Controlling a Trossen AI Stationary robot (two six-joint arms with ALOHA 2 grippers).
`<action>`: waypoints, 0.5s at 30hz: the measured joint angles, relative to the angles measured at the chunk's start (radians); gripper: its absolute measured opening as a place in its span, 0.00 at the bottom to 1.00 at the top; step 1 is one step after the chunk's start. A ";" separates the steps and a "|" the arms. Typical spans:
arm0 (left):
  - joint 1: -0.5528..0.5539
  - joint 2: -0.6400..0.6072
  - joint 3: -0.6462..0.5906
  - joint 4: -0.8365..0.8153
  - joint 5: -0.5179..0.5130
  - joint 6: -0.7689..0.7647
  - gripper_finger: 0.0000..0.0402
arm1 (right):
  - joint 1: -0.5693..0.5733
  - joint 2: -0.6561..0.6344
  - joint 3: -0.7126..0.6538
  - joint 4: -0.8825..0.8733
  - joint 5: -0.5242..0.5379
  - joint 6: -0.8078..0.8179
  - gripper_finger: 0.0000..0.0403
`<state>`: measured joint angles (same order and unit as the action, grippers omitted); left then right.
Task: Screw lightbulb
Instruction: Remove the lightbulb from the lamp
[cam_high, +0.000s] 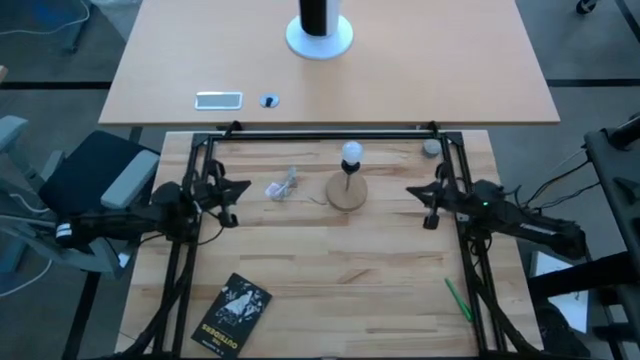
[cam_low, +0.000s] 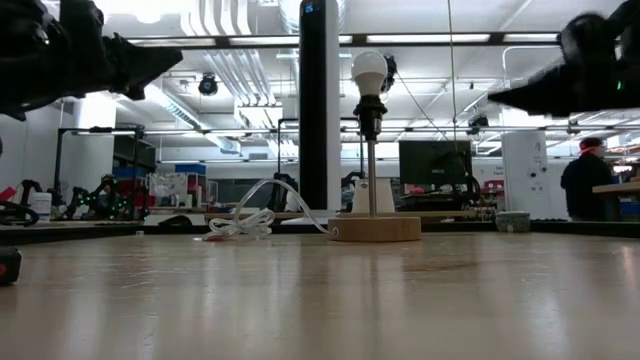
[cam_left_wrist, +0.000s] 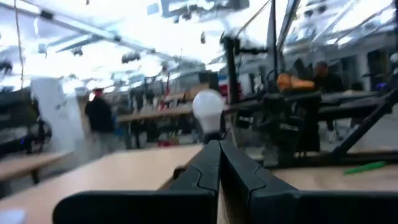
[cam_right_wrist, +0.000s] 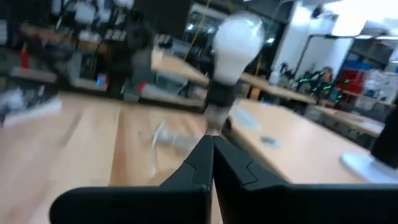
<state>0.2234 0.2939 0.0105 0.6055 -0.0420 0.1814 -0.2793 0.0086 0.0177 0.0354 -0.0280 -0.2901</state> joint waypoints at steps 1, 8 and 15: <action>0.000 -0.002 0.000 -0.019 -0.012 -0.001 0.00 | 0.000 -0.005 -0.010 -0.022 0.001 -0.002 0.00; 0.000 0.035 0.000 -0.082 -0.021 -0.032 0.00 | -0.001 0.021 -0.008 -0.019 -0.009 -0.046 0.00; 0.000 0.106 0.000 -0.085 -0.024 -0.042 0.00 | -0.001 0.034 -0.008 -0.025 0.037 0.076 0.00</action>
<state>0.2234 0.4004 0.0109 0.5204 -0.0662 0.1390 -0.2802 0.0429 0.0093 0.0108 0.0087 -0.2139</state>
